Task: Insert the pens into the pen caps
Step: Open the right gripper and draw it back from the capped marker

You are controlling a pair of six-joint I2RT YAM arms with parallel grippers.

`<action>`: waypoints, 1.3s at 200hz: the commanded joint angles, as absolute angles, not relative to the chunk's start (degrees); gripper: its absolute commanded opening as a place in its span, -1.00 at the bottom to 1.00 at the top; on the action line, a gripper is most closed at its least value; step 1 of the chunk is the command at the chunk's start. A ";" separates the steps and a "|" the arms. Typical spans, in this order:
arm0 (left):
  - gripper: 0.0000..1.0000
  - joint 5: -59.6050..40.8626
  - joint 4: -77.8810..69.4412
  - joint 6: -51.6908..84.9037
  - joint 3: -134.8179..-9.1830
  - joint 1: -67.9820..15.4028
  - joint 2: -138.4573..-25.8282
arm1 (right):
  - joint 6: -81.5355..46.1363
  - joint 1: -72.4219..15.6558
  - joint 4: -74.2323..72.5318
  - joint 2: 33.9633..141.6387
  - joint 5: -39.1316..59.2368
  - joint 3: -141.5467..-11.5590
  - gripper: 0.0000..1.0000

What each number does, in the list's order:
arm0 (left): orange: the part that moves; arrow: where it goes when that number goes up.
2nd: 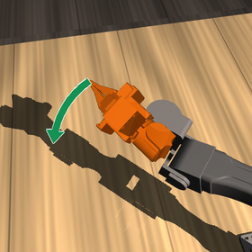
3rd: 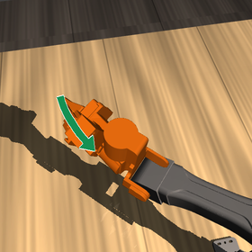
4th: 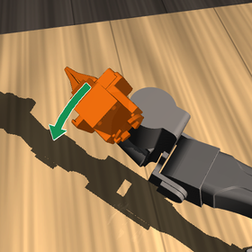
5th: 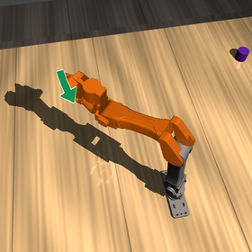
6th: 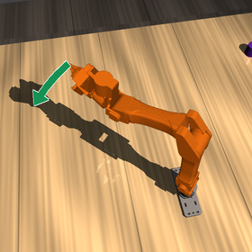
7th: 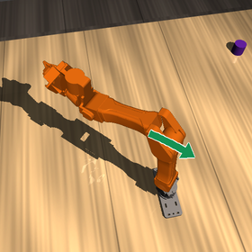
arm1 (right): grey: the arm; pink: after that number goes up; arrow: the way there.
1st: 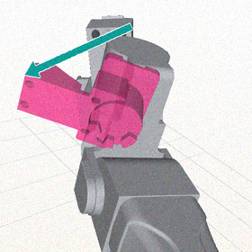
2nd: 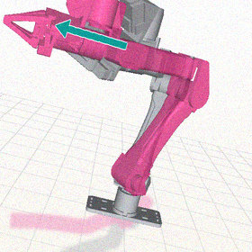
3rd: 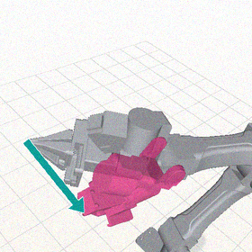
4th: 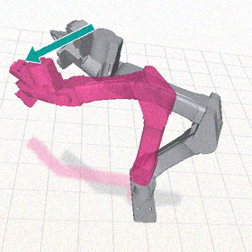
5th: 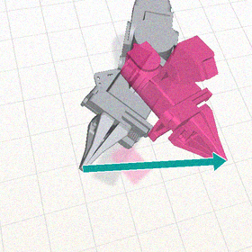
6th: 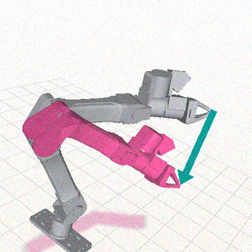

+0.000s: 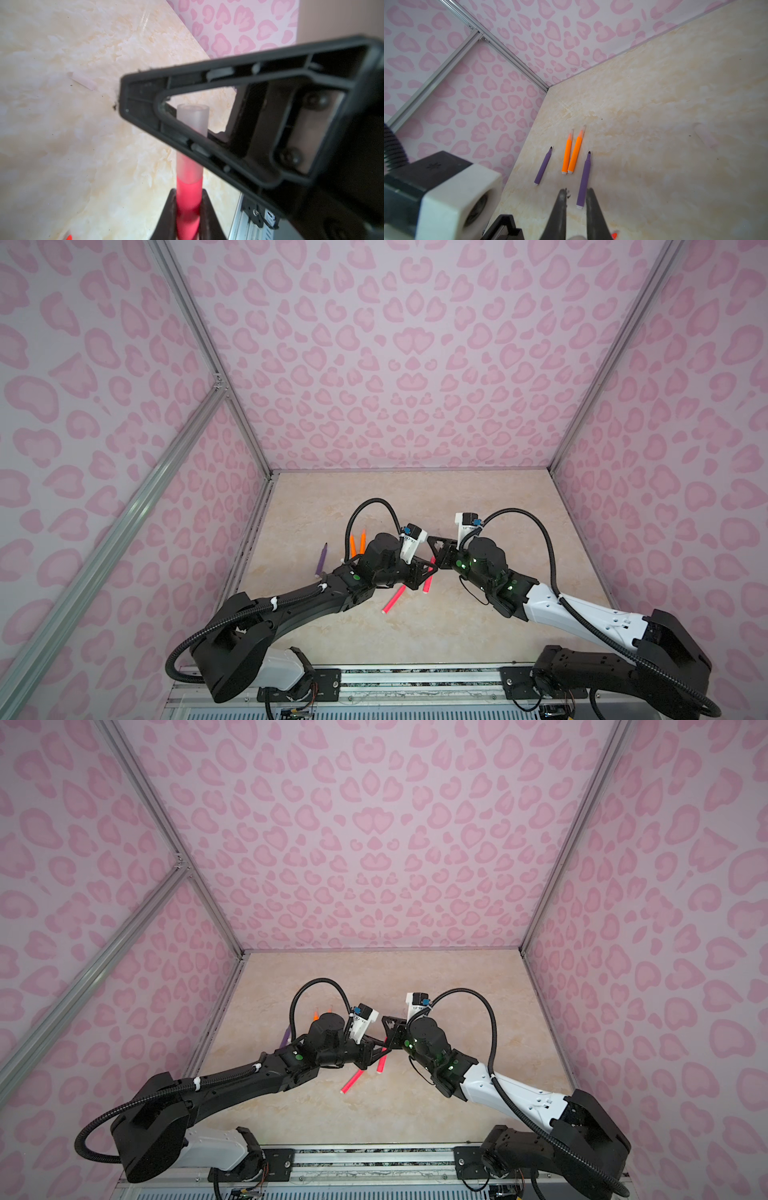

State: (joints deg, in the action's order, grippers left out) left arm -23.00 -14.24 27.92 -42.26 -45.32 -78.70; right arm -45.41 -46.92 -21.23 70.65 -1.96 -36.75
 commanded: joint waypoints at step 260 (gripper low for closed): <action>-0.92 3.47 -8.59 31.80 -39.53 -37.61 -69.87 | -51.18 -62.75 -5.94 77.51 -21.54 -44.57 -1.00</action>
State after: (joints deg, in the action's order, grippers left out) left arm -25.21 -1.34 26.24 -38.04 -39.07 -69.10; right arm -51.88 -62.15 -13.45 80.68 -24.18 -46.04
